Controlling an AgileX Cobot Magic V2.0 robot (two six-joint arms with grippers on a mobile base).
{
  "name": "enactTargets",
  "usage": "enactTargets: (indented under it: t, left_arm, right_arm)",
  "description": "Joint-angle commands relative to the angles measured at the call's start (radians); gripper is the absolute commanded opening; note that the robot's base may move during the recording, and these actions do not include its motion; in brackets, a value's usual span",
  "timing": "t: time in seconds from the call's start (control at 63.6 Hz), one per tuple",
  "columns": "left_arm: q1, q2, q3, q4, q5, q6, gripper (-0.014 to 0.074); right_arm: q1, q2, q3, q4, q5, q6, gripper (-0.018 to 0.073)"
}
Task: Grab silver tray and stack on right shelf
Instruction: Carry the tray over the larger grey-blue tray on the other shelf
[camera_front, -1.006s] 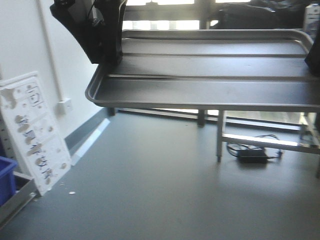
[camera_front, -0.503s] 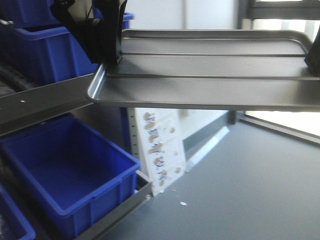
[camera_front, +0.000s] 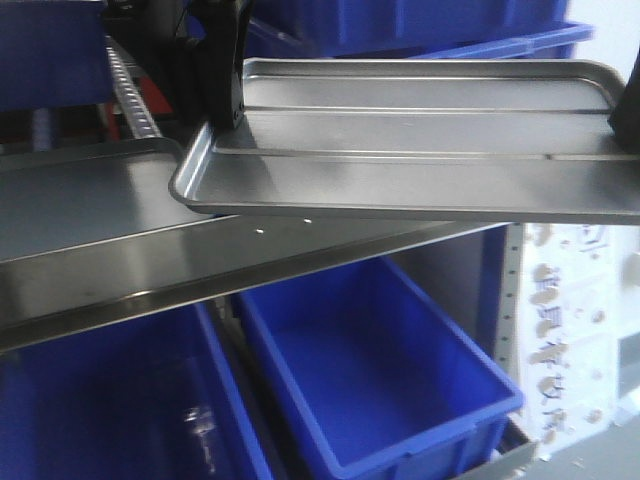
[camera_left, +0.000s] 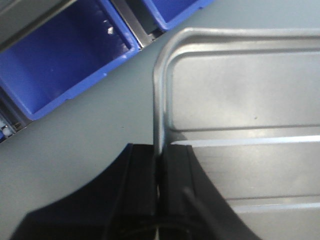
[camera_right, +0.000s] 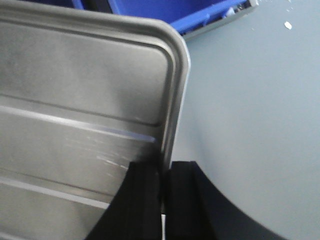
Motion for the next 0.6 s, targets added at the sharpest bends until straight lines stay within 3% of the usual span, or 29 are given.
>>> enactTargets:
  t: [0.0,0.582]
  left_arm:
    - [-0.007,-0.046,-0.03,0.021,-0.004,0.015,-0.0093]
    - [-0.007,-0.046,-0.03,0.021,-0.004,0.015,-0.0093]
  right_arm:
    - [0.0,-0.026,-0.03,-0.021,-0.048,-0.022,0.0057]
    - [0.0,-0.026,-0.03,-0.021,-0.048,-0.022,0.0057]
